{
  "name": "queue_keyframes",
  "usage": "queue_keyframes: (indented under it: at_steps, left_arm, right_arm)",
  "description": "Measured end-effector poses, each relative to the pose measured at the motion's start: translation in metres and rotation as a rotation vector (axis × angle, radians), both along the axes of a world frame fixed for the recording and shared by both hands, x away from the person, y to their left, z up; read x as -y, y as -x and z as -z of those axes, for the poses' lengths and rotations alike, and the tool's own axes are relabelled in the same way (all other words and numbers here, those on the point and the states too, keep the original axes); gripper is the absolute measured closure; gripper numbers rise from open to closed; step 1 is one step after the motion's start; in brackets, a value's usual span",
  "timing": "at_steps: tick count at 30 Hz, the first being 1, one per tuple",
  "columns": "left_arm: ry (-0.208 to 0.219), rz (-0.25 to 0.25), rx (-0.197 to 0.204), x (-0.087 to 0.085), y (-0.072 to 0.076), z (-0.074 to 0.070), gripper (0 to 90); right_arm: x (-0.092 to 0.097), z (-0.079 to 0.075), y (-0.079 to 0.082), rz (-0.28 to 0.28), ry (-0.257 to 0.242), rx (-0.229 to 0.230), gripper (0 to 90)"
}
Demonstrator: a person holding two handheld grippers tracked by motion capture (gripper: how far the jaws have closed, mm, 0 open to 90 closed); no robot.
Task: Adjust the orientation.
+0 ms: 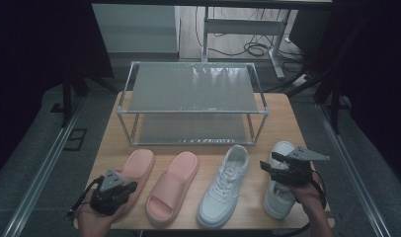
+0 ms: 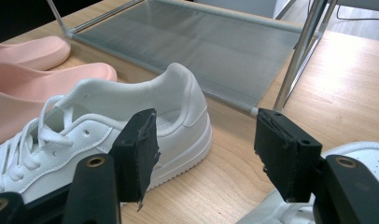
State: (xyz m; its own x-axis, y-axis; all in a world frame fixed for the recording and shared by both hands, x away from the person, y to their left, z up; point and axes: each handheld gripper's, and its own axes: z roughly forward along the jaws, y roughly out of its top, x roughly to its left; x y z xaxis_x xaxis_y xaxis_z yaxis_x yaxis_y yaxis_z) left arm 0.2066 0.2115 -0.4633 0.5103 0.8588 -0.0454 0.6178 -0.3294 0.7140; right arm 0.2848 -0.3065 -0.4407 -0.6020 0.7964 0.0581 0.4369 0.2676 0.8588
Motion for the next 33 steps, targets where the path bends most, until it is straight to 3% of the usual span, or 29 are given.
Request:
queue_keyframes:
  at_steps: [11,19,28,33]
  left_arm:
    - [-0.05,0.025,-0.085,0.0,0.004,0.016,90.0]
    - [-0.084,0.015,-0.132,0.003,0.001,0.031,90.0]
    - [-0.094,-0.009,-0.144,-0.005,0.003,0.033,90.0]
    - [-0.105,-0.041,-0.154,-0.018,0.006,0.032,90.0]
  right_arm:
    - [0.0,0.001,-0.001,0.005,0.004,-0.007,39.8]
    - [0.0,0.001,-0.001,0.005,0.005,-0.006,39.9]
    - [0.0,0.001,-0.001,0.009,0.006,-0.006,39.9]
    - [0.0,0.001,0.0,0.011,0.007,-0.003,39.9]
